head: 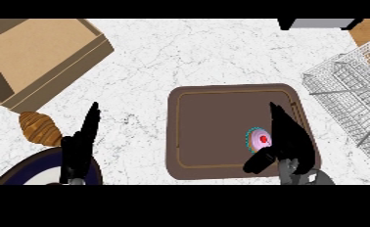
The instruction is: Pick the cupcake from the tray and place it in the tiered basket
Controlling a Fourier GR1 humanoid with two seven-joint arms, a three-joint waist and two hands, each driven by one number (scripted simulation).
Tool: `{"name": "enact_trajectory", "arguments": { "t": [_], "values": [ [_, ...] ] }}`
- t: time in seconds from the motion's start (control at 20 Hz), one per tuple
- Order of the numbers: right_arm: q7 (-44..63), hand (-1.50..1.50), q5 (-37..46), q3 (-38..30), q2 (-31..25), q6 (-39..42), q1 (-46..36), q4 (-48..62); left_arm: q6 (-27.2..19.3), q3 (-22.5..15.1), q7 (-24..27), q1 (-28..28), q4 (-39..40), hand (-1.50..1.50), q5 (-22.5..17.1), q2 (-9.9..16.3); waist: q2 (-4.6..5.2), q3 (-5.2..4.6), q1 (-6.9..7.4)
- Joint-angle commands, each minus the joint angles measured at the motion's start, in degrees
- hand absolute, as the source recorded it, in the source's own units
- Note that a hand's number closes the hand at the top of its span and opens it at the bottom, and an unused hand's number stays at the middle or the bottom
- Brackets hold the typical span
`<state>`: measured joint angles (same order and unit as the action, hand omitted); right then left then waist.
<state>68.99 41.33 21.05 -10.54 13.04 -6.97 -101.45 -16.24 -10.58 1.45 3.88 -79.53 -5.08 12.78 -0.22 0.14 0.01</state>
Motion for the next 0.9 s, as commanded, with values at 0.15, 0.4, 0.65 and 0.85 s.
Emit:
{"name": "enact_trajectory", "arguments": {
  "t": [0.15,0.4,0.65,0.85],
  "values": [
    [6.65,-1.50,2.34,-2.02,4.24,2.11,-2.48,8.06,-0.45,-0.08,-1.86,-2.05,1.77,0.00,1.17,-1.21,0.37,-0.17,0.23],
    [2.86,1.50,3.90,-3.53,3.13,3.51,0.86,5.74,-2.07,-1.36,-2.01,-0.18,1.12,0.00,3.12,-3.19,0.20,-0.16,-0.02],
    [-2.01,1.50,7.72,-2.74,5.34,3.67,-1.88,9.32,0.36,-0.15,-2.63,0.05,0.03,0.00,2.64,-2.85,0.21,-0.15,0.19],
    [-5.36,1.50,12.63,-1.81,4.26,3.62,-5.11,13.00,-1.02,-0.21,-2.15,0.11,0.44,0.00,4.11,-3.71,0.23,-0.15,0.30]
  ]
}}
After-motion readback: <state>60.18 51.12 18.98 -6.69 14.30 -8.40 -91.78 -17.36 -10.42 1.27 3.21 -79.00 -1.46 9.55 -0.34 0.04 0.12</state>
